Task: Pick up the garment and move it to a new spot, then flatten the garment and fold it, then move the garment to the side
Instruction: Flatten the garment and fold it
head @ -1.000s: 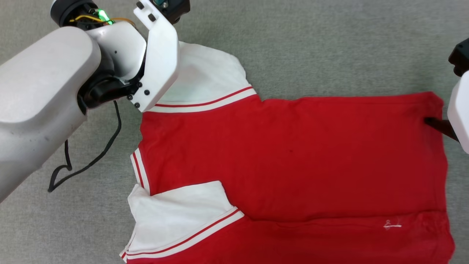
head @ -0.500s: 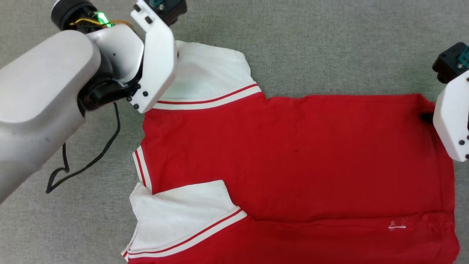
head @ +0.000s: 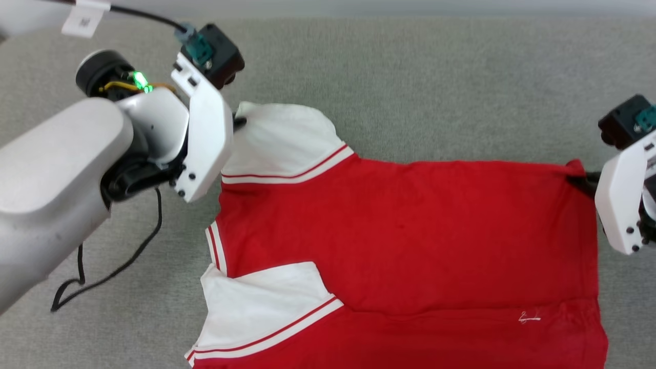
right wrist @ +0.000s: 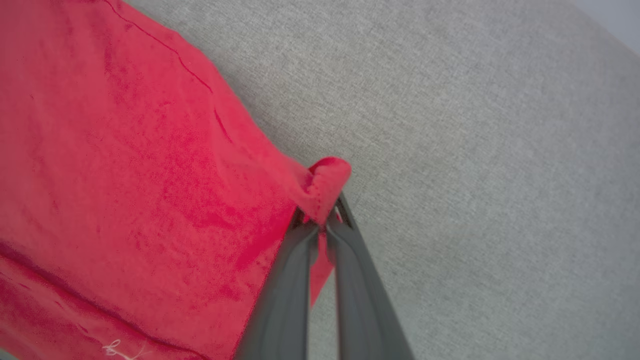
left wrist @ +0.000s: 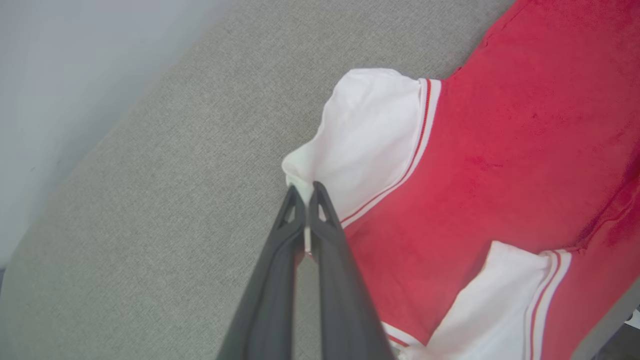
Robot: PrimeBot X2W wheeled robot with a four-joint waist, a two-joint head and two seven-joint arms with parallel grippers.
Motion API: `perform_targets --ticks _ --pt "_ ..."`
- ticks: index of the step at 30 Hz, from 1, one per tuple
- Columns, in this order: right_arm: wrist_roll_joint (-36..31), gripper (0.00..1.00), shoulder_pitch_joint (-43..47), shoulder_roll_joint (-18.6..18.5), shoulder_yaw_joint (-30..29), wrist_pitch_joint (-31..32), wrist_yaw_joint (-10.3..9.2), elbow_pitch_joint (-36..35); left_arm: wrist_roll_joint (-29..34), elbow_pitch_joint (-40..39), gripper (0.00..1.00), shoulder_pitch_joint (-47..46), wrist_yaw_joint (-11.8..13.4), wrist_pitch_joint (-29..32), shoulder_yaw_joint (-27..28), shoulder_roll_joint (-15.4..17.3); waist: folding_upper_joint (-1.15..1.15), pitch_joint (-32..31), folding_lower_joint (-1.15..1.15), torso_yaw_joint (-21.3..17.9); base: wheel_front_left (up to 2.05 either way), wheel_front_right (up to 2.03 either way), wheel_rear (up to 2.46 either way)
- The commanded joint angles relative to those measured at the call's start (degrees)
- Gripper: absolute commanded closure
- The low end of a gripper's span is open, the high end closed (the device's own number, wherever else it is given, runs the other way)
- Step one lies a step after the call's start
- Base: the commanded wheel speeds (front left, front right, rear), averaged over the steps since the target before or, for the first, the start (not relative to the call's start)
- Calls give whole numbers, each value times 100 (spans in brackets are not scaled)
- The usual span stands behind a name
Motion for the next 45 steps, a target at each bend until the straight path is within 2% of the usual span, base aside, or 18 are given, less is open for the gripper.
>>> perform_targets --ticks 1,6,13,22,27,30,41,42,43,44,45 --pt "44 100 197 -44 -13 -142 -5 12 -70 -114 100 198 19 -83 -16 88 0 -367 0 0 0 0 0" --pt "162 100 675 -94 -79 -516 -5 -36 -101 -615 100 647 165 -208 -65 436 0 -778 0 16 0 0 0" --pt "203 100 1478 -184 -285 -907 -5 -216 -86 -1551 100 1499 533 -347 -164 1044 0 -1219 0 94 0 0 0" --pt "265 100 2605 -328 -610 -1120 -5 -451 -128 -2162 100 2819 943 -472 -260 1403 0 -1473 0 187 0 0 0" --pt "340 100 3130 -271 -771 -1130 -5 -433 -46 -2132 100 3536 998 -563 -277 1388 0 -1411 0 192 0 0 0" --pt "318 100 3316 -178 -822 -1104 -5 -332 -134 -2025 100 3850 1030 -714 -281 1239 0 -1317 0 188 0 0 0" --pt "206 100 3405 228 -735 -1042 -5 141 134 -1445 100 4156 926 -866 -286 827 0 -1145 0 188 0 0 0" --pt "244 100 3422 239 -767 -1084 -5 145 137 -1420 87 4175 948 -924 -271 814 0 -1179 0 185 0 0 0" --pt "226 72 3436 217 -804 -1149 -5 108 132 -1423 0 4188 969 -1004 -244 804 0 -1224 0 190 0 0 0" --pt "184 18 3448 178 -850 -1231 -5 60 139 -1438 0 4191 998 -1084 -208 813 0 -1277 0 195 0 0 0" --pt "177 0 3475 147 -910 -1324 -5 -10 209 -1476 0 4186 1038 -1176 -186 856 0 -1334 0 196 0 0 0"
